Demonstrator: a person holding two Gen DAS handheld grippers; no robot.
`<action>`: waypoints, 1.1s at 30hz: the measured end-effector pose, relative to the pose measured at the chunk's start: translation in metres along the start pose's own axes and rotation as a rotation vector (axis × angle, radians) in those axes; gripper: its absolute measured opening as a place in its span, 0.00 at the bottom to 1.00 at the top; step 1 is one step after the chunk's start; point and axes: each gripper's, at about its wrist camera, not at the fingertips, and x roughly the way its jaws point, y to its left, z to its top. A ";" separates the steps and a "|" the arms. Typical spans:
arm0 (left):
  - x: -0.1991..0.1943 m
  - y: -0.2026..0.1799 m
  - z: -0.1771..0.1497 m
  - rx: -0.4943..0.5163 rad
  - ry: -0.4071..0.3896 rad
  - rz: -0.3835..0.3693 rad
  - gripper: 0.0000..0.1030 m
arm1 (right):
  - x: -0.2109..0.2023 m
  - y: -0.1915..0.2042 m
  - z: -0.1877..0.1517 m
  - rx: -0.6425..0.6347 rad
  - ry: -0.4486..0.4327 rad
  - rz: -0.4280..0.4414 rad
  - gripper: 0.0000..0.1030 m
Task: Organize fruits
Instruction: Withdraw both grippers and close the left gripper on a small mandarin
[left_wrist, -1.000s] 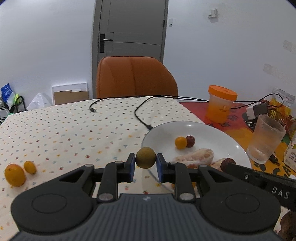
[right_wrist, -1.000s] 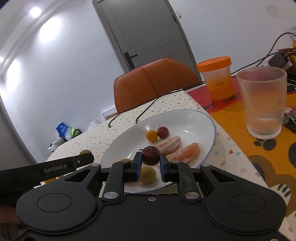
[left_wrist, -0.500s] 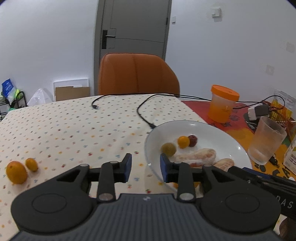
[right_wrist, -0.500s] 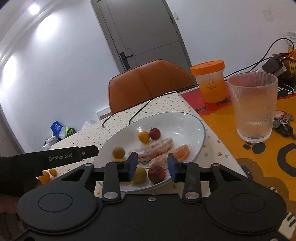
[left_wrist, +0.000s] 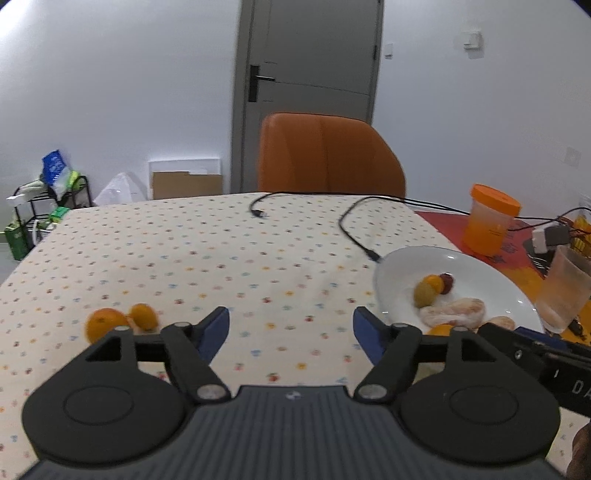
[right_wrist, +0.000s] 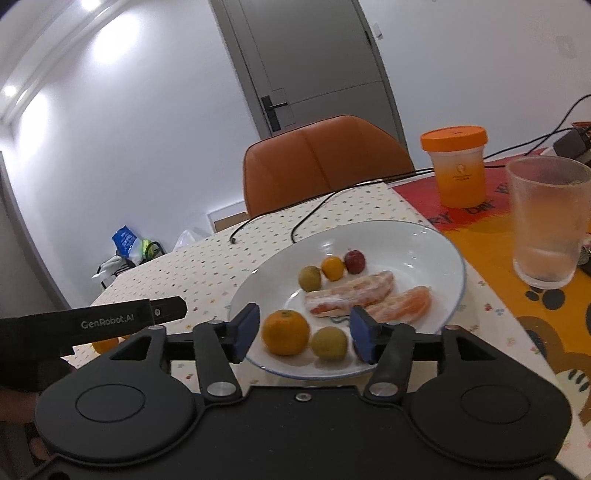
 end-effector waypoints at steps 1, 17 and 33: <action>-0.001 0.005 0.000 -0.004 -0.001 0.010 0.73 | 0.000 0.003 0.000 -0.006 -0.001 0.002 0.59; -0.017 0.076 -0.007 -0.073 -0.002 0.126 0.84 | 0.013 0.055 -0.003 -0.045 -0.016 0.065 1.00; -0.010 0.117 -0.012 -0.143 -0.019 0.156 0.80 | 0.036 0.100 -0.011 -0.134 0.024 0.111 0.99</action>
